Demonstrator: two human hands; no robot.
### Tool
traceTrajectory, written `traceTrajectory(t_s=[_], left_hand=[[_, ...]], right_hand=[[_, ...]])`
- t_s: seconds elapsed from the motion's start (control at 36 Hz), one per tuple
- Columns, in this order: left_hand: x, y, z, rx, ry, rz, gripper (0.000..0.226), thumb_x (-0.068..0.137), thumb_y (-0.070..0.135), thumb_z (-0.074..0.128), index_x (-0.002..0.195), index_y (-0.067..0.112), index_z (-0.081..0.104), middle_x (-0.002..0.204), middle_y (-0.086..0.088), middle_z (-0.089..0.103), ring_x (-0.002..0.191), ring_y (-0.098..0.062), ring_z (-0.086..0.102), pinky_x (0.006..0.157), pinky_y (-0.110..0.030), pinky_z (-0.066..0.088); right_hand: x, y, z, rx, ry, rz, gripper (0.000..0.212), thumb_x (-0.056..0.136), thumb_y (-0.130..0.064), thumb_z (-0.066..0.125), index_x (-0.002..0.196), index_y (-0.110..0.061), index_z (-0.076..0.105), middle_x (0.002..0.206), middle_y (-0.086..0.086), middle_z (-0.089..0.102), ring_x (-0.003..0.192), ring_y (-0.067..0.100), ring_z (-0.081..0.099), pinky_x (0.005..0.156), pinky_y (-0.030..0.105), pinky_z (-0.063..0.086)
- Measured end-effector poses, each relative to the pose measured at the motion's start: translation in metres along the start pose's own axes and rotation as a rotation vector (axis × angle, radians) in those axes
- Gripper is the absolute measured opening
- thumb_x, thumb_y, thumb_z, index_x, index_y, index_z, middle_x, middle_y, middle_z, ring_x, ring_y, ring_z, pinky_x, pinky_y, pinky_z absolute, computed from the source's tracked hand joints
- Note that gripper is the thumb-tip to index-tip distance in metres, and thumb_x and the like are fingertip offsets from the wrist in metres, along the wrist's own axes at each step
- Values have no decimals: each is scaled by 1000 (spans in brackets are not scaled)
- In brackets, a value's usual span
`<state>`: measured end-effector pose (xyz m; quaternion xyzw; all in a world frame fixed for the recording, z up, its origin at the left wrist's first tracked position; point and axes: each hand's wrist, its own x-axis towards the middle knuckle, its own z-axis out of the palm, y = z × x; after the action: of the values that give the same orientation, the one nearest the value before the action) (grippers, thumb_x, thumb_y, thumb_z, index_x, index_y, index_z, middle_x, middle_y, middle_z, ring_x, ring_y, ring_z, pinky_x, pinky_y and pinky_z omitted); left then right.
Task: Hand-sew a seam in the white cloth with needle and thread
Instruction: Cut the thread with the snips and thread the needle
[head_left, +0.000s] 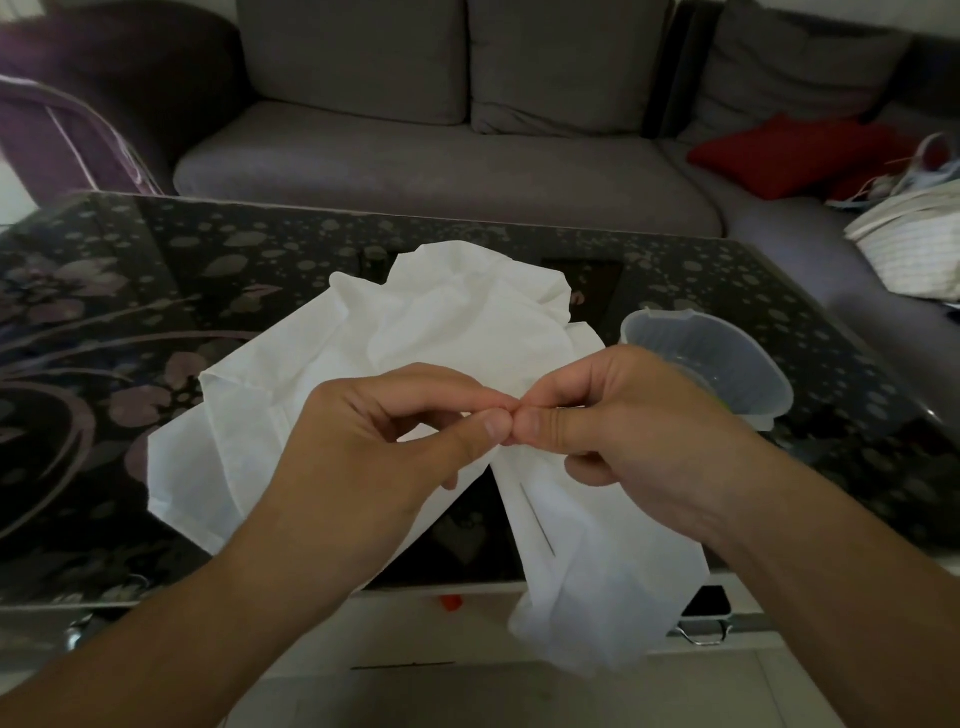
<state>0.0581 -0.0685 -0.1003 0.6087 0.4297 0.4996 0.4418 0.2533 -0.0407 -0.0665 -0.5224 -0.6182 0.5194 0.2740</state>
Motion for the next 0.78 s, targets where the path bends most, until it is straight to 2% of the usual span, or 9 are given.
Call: traceTrajectory(t_s=[0.08, 0.19, 0.28, 0.33, 0.44, 0.56, 0.78], left_hand=[[0, 2, 1, -19, -8, -1, 18, 80, 24, 74, 93, 19, 85, 92, 1, 79, 70, -13, 64, 61, -25, 57], [0, 1, 5, -24, 3, -23, 19, 79, 28, 72, 91, 19, 84, 90, 0, 80, 68, -14, 63, 64, -26, 58], [0, -1, 6, -2, 26, -46, 17, 80, 35, 71, 89, 27, 84, 90, 1, 79, 69, -26, 63, 71, -24, 58], [0, -1, 6, -3, 33, -63, 12, 86, 32, 72, 89, 29, 83, 88, -1, 78, 70, -31, 62, 74, -25, 57], [1, -3, 5, -39, 63, -112, 11, 89, 27, 74, 88, 32, 84, 81, 1, 77, 63, -20, 59, 73, -23, 56], [0, -3, 5, -82, 55, -149, 12, 88, 26, 75, 92, 31, 85, 91, 1, 80, 67, -23, 61, 73, -31, 58], [-1, -4, 4, -117, 45, -148, 15, 85, 25, 76, 94, 32, 86, 92, 2, 81, 65, -19, 59, 67, -25, 56]], right_hand=[[-1, 0, 0, 28, -23, -8, 9, 88, -16, 75, 85, -13, 84, 64, -4, 66, 56, 16, 33, 48, 25, 29], [-3, 3, 0, 23, -5, -4, 9, 88, -18, 76, 85, -16, 84, 60, -3, 61, 57, 17, 32, 48, 25, 30], [-4, 4, -1, 30, -1, -5, 9, 89, -20, 75, 88, -17, 84, 54, -5, 55, 55, 16, 32, 47, 24, 32], [-5, 4, -1, 17, -9, -8, 10, 90, -22, 74, 89, -19, 84, 56, -5, 56, 55, 15, 34, 48, 23, 33], [-6, 5, -1, 3, -22, -33, 9, 90, -20, 75, 89, -21, 83, 60, -5, 60, 56, 14, 36, 49, 25, 33], [-5, 6, 0, 24, -2, -38, 7, 88, -19, 76, 87, -20, 83, 63, 0, 59, 61, 18, 36, 50, 26, 33], [-1, 8, 0, 28, 10, -25, 6, 87, -19, 77, 86, -18, 84, 60, -3, 57, 61, 15, 40, 52, 25, 35]])
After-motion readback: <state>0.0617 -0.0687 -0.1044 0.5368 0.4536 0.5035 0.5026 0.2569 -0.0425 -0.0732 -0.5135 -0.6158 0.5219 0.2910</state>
